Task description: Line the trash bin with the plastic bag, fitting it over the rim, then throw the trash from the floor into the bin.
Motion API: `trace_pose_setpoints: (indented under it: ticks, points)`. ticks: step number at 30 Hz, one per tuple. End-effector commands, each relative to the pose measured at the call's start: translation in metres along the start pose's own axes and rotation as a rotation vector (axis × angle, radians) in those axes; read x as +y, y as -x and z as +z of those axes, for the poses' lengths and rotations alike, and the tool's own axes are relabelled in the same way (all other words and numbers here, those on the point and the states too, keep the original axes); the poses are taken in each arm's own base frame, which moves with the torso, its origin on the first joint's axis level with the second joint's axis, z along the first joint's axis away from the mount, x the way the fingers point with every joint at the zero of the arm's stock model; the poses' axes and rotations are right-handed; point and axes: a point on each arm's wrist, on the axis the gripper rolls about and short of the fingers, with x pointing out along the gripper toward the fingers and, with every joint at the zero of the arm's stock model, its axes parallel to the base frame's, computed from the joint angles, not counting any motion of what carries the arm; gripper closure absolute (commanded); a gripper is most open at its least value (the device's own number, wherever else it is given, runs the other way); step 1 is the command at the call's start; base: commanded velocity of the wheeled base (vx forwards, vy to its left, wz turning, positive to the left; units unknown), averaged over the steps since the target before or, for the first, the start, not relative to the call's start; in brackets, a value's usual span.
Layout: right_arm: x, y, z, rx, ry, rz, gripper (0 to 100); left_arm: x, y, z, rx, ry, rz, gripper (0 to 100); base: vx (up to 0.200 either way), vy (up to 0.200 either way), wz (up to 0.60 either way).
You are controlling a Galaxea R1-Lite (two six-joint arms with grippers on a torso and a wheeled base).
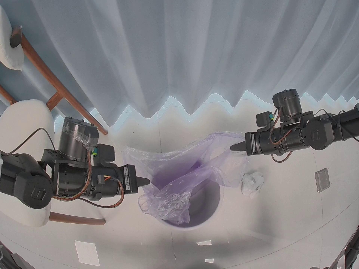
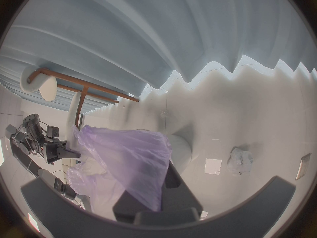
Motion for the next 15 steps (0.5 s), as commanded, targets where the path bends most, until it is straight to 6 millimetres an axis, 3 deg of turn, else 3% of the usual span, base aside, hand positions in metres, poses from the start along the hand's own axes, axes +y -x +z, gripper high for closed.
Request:
trace_pose_setpoints:
  ticks: [1,8,10,15]
  points:
    - [-0.002,-0.005,-0.004,0.016,-0.007,-0.003,100,0.006,-0.009,-0.003,0.034,0.018,0.016,100,0.000,0.000,0.00]
    - [0.017,-0.018,-0.024,0.089,0.008,0.035,100,-0.005,-0.014,-0.017,0.083,0.078,-0.007,100,0.000,0.000,0.00]
    - [0.028,-0.024,-0.043,0.140,0.021,0.060,100,-0.010,-0.016,-0.035,0.144,0.088,-0.009,100,0.000,0.000,0.00]
    - [0.027,-0.035,-0.071,0.156,0.034,0.068,100,-0.011,-0.019,-0.061,0.237,0.066,-0.002,100,0.000,0.000,0.00]
